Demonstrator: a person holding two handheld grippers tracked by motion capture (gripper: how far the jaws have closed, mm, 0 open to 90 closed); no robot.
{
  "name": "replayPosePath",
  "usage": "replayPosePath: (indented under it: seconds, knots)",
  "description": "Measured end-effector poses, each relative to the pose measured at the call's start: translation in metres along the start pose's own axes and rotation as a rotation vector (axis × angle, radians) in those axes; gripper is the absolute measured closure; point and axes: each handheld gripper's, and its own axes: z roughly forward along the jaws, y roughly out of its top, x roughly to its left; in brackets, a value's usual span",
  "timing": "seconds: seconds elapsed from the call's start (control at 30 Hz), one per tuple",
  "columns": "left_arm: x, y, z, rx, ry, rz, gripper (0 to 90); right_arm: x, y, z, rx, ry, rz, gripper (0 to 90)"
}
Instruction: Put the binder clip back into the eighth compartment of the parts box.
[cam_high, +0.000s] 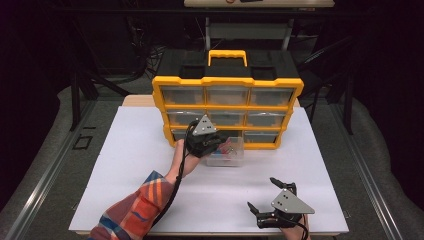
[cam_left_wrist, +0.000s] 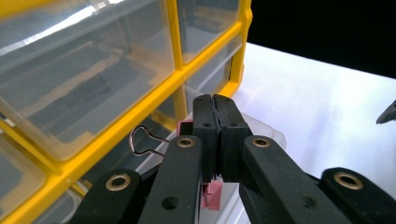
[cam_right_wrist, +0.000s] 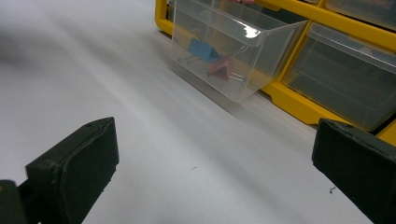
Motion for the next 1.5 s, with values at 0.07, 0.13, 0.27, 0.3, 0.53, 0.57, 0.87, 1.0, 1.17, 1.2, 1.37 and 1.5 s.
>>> replayPosePath:
  seconds: [0.07,0.13,0.27,0.3,0.53,0.57,0.87,1.0,1.17,1.2,1.37,1.5]
  knots:
    - [0.000,-0.002,0.002,0.010,-0.003,-0.005,88.0,0.000,0.000,0.000,-0.001,0.001,0.001,0.0]
    - [0.001,-0.003,0.003,0.013,0.000,-0.005,87.7,0.000,0.000,0.000,0.000,0.000,0.000,0.0]
    - [0.002,-0.004,0.003,0.016,0.001,-0.015,83.1,0.000,0.000,0.000,0.000,0.001,0.000,0.0]
    - [0.002,-0.004,0.003,0.016,0.003,-0.021,78.8,0.000,0.000,0.000,0.000,0.000,0.000,0.0]
    - [0.005,-0.008,-0.012,0.001,0.037,-0.045,38.5,0.000,0.000,-0.001,-0.002,-0.001,-0.001,0.0]
    - [0.005,-0.009,-0.015,-0.001,0.040,-0.044,35.0,0.000,0.000,-0.001,-0.003,-0.001,-0.001,0.1]
    - [0.003,-0.021,-0.052,-0.022,0.076,-0.022,13.9,0.000,0.000,0.000,-0.003,-0.001,0.001,0.1]
    - [0.001,-0.030,-0.066,-0.021,0.098,-0.016,9.1,0.000,0.000,0.000,-0.003,-0.001,0.003,0.0]
    - [-0.001,-0.045,-0.083,-0.019,0.121,-0.024,5.8,0.001,0.000,0.000,-0.004,-0.002,0.003,0.0]
    - [-0.001,-0.048,-0.085,-0.016,0.125,-0.026,5.3,0.001,0.000,0.000,-0.003,-0.001,0.003,0.1]
    - [-0.003,-0.064,-0.097,0.002,0.144,-0.034,3.1,0.001,0.000,0.000,-0.003,-0.002,0.002,0.0]
    - [-0.004,-0.078,-0.105,0.008,0.155,-0.050,2.1,0.001,0.000,0.000,-0.002,-0.003,0.001,0.1]
